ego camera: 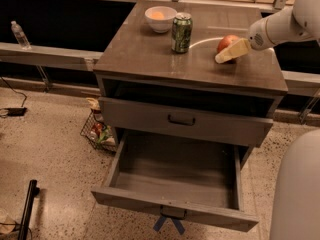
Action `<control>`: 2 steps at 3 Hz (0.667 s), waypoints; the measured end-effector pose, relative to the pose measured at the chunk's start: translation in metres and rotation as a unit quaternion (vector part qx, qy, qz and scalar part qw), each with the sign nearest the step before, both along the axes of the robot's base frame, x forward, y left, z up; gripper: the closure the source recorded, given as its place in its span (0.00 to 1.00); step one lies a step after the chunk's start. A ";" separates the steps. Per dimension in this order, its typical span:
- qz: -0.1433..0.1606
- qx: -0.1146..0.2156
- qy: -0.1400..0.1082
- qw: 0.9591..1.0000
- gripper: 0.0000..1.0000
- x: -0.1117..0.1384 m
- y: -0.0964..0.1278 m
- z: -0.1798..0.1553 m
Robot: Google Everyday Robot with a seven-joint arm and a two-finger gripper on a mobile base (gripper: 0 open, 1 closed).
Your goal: Pick apple from middle drawer and place on counter
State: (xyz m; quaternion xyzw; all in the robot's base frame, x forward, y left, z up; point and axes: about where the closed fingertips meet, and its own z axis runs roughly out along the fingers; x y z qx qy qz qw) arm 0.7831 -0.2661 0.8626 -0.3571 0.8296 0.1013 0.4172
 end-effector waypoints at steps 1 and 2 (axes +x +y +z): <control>0.014 0.024 -0.008 1.000 0.00 -0.017 -0.003 0.012; 0.041 0.060 -0.050 0.996 0.00 -0.059 -0.007 0.051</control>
Offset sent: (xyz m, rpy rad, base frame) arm -0.1629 -0.0170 0.1151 0.2312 -0.2517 0.1812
